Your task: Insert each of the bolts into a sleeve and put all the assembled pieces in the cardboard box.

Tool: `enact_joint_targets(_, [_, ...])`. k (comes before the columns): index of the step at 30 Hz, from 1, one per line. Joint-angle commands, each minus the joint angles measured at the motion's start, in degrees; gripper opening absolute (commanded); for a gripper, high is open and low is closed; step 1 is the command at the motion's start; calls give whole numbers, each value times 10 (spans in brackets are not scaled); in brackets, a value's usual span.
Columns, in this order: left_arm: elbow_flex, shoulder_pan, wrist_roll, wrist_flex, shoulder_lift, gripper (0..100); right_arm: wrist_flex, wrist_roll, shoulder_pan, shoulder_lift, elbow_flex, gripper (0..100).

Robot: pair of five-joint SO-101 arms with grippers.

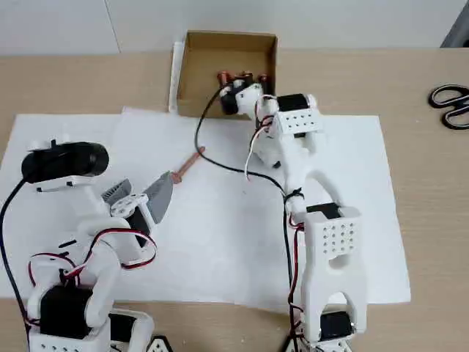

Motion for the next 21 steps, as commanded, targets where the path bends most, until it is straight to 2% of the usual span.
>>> enact_joint_targets(1, [-6,1,4,-15,-4,236,62,-81,13,-85,-32,3])
enact_joint_targets(5, [-6,2,4,-14,-4,236,116,-136,11,-103,-32,4])
enact_joint_targets(10, [-6,2,4,-13,-4,236,129,-168,14,-86,-29,6])
enact_joint_targets(16, [-6,2,4,-12,-4,236,124,-204,11,-25,-30,148])
enact_joint_targets(21, [-6,2,4,-12,-4,236,114,-204,13,22,-30,150])
